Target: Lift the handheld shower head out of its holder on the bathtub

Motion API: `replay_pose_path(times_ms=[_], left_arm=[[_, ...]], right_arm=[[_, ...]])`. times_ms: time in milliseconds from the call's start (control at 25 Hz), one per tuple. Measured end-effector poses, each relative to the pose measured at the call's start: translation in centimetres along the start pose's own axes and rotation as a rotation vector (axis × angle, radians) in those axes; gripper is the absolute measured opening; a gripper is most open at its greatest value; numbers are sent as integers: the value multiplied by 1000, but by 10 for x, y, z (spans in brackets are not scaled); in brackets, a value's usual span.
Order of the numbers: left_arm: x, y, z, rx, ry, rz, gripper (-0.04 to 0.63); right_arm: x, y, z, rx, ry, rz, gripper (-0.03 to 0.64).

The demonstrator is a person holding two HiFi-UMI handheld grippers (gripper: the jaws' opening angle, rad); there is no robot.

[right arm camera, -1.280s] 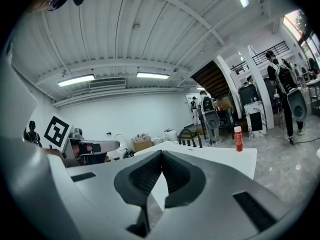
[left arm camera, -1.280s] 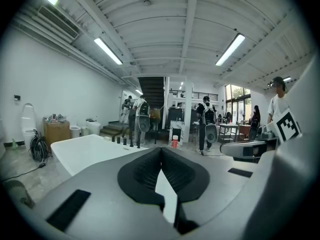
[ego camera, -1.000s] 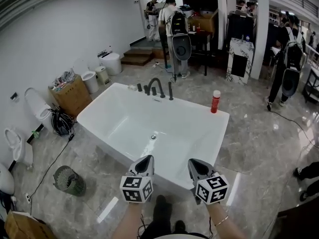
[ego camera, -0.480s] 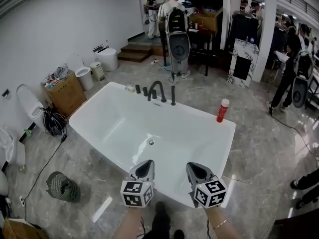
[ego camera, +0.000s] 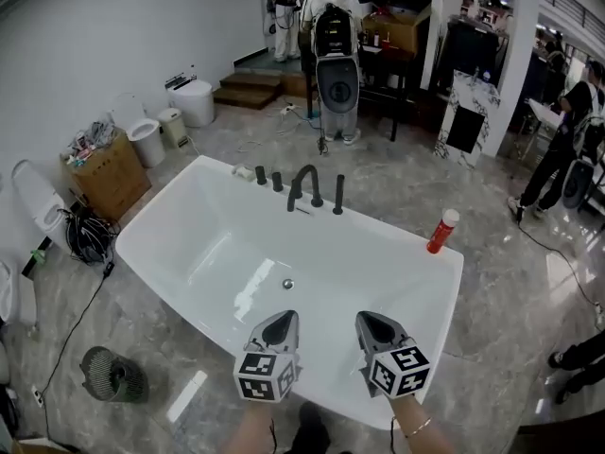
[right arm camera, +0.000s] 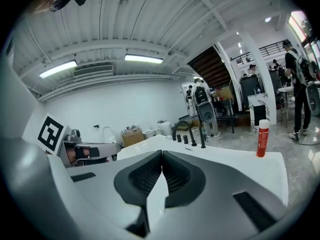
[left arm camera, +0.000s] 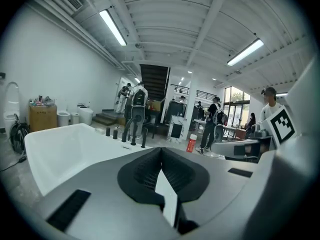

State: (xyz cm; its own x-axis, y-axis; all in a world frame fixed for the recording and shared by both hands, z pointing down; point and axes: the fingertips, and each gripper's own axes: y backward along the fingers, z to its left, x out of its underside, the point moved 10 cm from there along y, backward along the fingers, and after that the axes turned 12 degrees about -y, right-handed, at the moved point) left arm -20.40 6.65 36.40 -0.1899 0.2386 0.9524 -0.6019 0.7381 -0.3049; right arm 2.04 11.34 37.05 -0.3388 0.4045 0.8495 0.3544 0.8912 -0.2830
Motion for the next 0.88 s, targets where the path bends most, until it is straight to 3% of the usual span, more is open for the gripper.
replay_pose_path(times_ms=[320,640,880], left_arm=[[5,-84,76,63,8,18,20],[3,-124,112,88,20,14,20],[-1,-153,112,73,21,13,20]], right_arm=[[-15,-103,-18,52,-4,16,7],[-30,-155,-31,77,-4,31,8],[-51,-178,-62,62,15,30,8]])
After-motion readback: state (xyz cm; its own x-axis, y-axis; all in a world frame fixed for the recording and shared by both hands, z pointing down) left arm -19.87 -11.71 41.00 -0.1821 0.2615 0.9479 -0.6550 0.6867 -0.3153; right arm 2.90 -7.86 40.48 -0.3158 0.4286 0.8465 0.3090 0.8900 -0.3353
